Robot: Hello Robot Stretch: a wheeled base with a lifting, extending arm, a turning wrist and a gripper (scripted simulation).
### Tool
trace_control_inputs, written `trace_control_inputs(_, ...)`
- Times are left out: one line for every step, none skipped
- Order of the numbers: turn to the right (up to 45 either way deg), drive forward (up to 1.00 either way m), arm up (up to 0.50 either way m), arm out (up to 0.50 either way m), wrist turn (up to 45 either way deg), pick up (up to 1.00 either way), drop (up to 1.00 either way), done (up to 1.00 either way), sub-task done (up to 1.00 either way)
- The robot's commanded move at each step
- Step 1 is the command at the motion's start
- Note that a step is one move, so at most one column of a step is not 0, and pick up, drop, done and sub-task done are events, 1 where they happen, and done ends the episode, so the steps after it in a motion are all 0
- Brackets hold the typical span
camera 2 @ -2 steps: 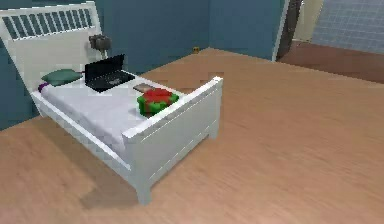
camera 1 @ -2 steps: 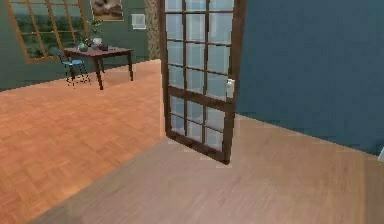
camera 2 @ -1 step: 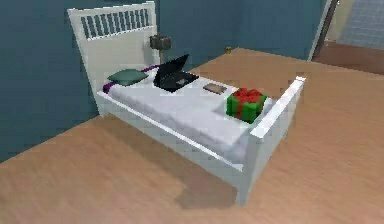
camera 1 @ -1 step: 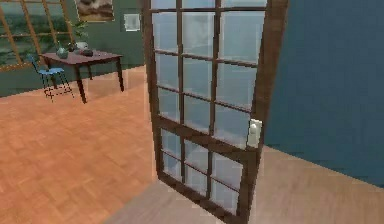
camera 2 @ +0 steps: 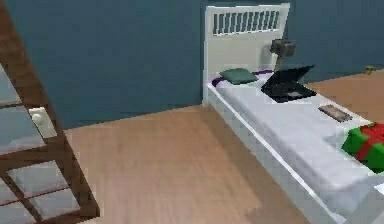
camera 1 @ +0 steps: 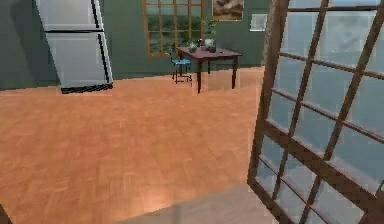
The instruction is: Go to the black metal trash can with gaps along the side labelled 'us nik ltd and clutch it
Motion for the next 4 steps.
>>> trace_control_inputs(0.0,1.0,0.0,0.0,0.0,0.0,0.0,0.0,0.0)
trace_control_inputs(-3.0,0.0,0.0,0.0,0.0,0.0,0.0,0.0,0.0)
trace_control_inputs(0.0,0.55,0.0,0.0,0.0,0.0,0.0,0.0,0.0)
trace_control_inputs(27.0,0.0,0.0,0.0,0.0,0.0,0.0,0.0,0.0)
